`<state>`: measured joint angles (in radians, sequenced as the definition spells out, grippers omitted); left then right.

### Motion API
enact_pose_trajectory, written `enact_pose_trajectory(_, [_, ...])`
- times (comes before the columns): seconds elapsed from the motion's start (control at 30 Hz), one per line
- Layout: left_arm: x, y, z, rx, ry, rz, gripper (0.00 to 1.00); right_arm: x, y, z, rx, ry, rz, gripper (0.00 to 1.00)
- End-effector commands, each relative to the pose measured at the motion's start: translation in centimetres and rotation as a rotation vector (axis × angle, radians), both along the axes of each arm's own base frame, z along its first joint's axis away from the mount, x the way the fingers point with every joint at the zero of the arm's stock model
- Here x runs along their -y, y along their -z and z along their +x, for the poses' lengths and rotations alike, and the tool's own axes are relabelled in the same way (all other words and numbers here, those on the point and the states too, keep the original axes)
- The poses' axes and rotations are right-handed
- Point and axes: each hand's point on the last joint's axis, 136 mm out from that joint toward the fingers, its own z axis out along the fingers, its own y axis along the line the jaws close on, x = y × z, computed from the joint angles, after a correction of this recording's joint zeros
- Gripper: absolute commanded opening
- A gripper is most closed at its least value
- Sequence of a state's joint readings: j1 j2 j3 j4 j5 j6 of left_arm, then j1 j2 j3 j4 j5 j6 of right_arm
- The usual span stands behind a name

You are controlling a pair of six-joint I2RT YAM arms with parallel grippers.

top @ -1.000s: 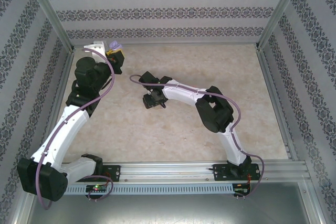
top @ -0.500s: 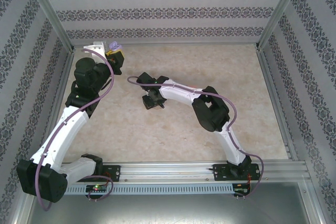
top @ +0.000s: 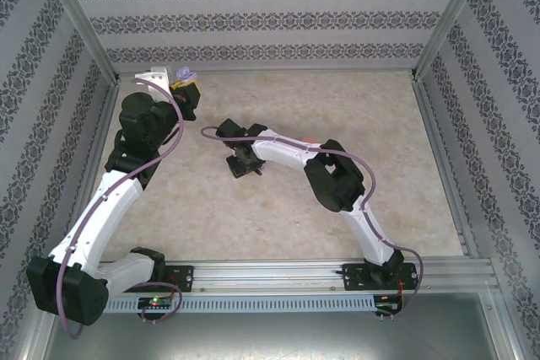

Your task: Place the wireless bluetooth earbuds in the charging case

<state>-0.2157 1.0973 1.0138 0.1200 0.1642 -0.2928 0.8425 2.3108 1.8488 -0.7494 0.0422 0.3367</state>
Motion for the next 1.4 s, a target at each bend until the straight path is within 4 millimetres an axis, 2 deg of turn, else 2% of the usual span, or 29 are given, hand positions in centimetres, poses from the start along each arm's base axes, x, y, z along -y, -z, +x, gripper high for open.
enact_pose_trajectory(0.0, [0.2,-0.2,-0.4,0.012,0.02,0.008,0.0,0.3,1.0,0.2,0.007,-0.008,-0.042,0.42])
enact_pose_trajectory(0.33, [0.6,-0.2,-0.4,0.011,0.044,0.003,0.0,0.3,1.0,0.7,0.005,-0.005,-0.035,0.36])
enact_pose_trajectory(0.7, [0.9,-0.1,-0.4,0.006,0.061,-0.003,0.0,0.1,1.2,1.2,0.01,-0.005,-0.035,0.35])
enact_pose_trajectory(1.0, [1.2,0.2,-0.4,-0.001,0.077,-0.008,0.0,-0.1,0.8,1.5,0.017,-0.003,-0.026,0.25])
enact_pose_trajectory(1.17, [1.3,0.4,-0.4,-0.006,0.084,-0.006,0.0,0.0,0.1,1.5,0.027,0.0,-0.017,0.21])
enact_pose_trajectory(1.37, [1.5,0.7,-0.3,-0.016,0.097,-0.003,0.0,0.6,-2.5,1.7,0.066,0.023,0.023,0.21])
